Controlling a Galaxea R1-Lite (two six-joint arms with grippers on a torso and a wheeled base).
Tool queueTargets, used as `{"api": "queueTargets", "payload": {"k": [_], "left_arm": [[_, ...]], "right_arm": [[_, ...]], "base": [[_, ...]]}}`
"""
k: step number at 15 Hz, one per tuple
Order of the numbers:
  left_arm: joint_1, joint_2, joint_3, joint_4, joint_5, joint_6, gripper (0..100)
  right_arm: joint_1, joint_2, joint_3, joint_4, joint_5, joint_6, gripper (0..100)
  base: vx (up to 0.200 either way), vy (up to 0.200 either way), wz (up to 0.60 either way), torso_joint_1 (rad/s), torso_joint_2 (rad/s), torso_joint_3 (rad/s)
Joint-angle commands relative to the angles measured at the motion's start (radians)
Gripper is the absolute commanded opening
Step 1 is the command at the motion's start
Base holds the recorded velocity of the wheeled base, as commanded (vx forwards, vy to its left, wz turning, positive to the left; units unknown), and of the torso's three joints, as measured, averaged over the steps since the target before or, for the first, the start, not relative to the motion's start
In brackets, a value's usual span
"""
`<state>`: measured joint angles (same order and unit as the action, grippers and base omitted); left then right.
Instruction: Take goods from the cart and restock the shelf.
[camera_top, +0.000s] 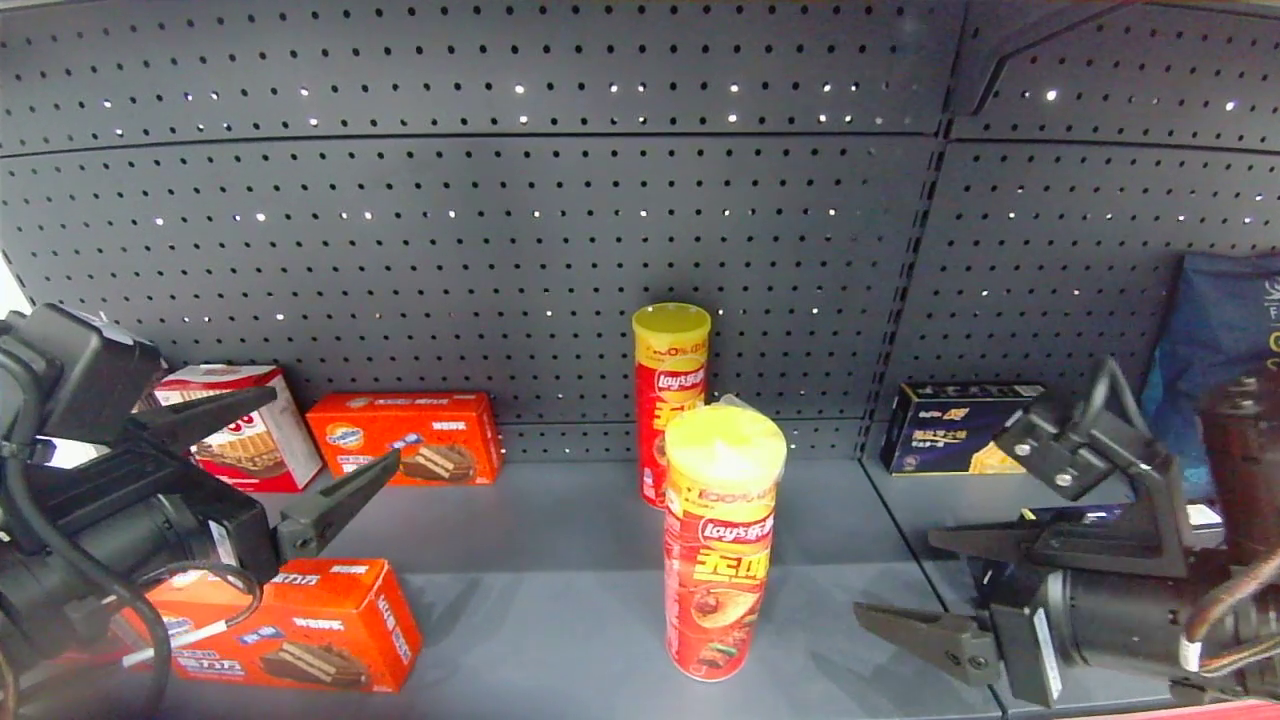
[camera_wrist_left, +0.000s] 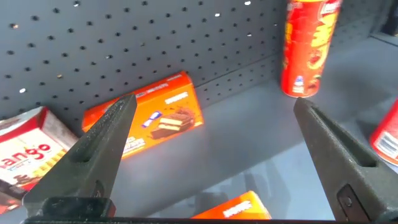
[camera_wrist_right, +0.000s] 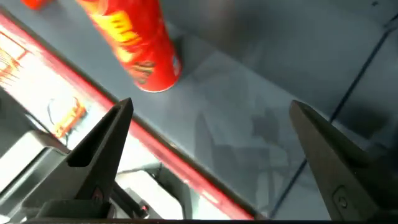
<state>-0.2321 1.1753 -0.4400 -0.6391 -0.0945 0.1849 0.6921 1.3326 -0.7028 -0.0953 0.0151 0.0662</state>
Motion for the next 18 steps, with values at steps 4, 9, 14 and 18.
{"api": "queueTargets", "payload": {"k": [4, 9, 14, 18], "left_arm": [[0.025, 0.001, -0.011, -0.002, -0.001, 0.001, 100], [0.025, 0.003, -0.034, -0.002, -0.001, -0.001, 100], [0.025, 0.004, -0.039, -0.036, -0.002, -0.004, 100], [0.025, 0.003, -0.037, -0.036, -0.002, -0.005, 100]], "right_arm": [[0.003, 0.177, -0.07, 0.0, -0.012, 0.0, 100], [0.003, 0.235, -0.083, 0.0, -0.026, 0.001, 100], [0.004, 0.313, -0.139, -0.001, -0.027, 0.0, 100], [0.023, 0.353, -0.156, -0.001, -0.027, 0.0, 100]], "base": [[0.0, 0.0, 0.0, 0.0, 0.0, 0.0], [0.0, 0.0, 0.0, 0.0, 0.0, 0.0], [0.0, 0.0, 0.0, 0.0, 0.0, 0.0], [0.0, 0.0, 0.0, 0.0, 0.0, 0.0]]}}
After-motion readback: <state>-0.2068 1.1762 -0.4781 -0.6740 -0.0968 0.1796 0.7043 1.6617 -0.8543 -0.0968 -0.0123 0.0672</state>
